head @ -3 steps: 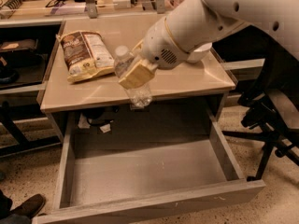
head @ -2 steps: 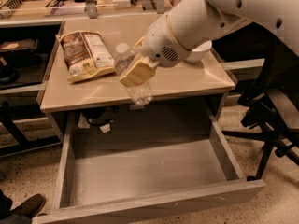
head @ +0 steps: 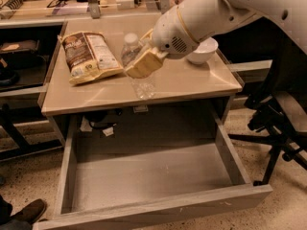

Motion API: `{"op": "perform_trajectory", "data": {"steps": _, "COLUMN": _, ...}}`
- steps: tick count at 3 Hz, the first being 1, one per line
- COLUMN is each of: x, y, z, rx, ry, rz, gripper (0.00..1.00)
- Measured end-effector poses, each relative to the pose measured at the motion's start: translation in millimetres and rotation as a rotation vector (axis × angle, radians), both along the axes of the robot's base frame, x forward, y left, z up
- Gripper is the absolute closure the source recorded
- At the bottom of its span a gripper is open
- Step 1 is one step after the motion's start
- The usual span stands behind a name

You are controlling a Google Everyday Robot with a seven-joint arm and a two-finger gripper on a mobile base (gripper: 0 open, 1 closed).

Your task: Pick water bottle from top drawer and place on counter

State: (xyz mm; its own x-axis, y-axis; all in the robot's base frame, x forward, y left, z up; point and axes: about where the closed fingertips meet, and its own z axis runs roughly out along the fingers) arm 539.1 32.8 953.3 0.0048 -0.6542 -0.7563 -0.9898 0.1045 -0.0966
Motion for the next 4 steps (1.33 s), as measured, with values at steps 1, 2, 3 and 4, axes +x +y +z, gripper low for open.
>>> {"op": "perform_trajectory", "data": {"steps": 1, "x": 26, "y": -8, "z": 3, "rx": 0.026, "ry": 0.02, "rz": -0.01, "gripper": 1.0}}
{"op": "perform_trajectory", "data": {"steps": 2, "x": 48, "y": -18, "z": 1, "rx": 0.041, "ry": 0.041, "rz": -0.02, "gripper": 1.0}}
{"op": "perform_trajectory", "data": {"steps": 3, "x": 71, "y": -22, "z": -2, "rx": 0.042, "ry": 0.061, "rz": -0.019, "gripper": 1.0}}
{"op": "perform_trajectory", "data": {"steps": 4, "x": 98, "y": -20, "z": -5, "rx": 0.035, "ry": 0.086, "rz": -0.008, "gripper": 1.0}}
